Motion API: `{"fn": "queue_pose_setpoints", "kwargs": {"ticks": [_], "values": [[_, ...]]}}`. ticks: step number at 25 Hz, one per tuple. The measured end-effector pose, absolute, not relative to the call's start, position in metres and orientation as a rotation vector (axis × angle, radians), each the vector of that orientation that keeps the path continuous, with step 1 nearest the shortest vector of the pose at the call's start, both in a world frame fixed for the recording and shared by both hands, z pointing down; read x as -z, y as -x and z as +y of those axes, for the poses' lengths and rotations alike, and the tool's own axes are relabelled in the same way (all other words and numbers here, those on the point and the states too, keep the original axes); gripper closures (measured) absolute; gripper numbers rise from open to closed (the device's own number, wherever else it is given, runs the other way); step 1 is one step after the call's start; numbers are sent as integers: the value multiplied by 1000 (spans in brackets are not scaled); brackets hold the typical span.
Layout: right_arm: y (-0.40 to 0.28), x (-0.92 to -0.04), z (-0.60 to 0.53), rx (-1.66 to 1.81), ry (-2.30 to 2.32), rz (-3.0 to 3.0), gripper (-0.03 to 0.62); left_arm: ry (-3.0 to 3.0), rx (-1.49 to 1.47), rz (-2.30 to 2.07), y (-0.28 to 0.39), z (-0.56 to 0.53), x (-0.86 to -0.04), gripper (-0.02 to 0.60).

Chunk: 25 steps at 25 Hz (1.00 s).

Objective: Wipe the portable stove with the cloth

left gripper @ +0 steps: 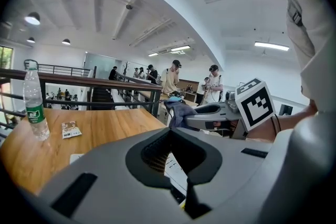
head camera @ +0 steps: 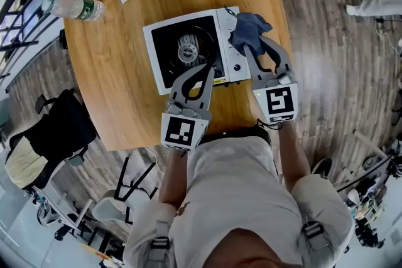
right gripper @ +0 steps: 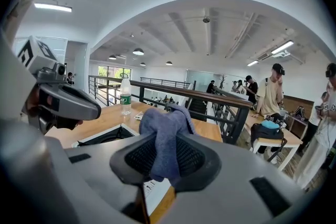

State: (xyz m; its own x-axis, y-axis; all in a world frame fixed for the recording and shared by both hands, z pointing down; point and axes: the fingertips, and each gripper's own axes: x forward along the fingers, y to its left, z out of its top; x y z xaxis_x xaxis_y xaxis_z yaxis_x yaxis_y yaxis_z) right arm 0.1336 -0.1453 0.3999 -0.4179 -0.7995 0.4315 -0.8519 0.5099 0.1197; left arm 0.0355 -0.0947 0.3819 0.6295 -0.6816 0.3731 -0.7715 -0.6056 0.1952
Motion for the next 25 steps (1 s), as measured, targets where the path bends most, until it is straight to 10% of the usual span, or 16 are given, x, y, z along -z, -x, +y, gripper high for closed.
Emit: {"fn": "queue_pose_setpoints", "kwargs": {"ticks": [25], "values": [[-116, -503, -218, -224, -1107, -2270, 491, -2430, -446, -1140, -58, -152, -443, 566]]}}
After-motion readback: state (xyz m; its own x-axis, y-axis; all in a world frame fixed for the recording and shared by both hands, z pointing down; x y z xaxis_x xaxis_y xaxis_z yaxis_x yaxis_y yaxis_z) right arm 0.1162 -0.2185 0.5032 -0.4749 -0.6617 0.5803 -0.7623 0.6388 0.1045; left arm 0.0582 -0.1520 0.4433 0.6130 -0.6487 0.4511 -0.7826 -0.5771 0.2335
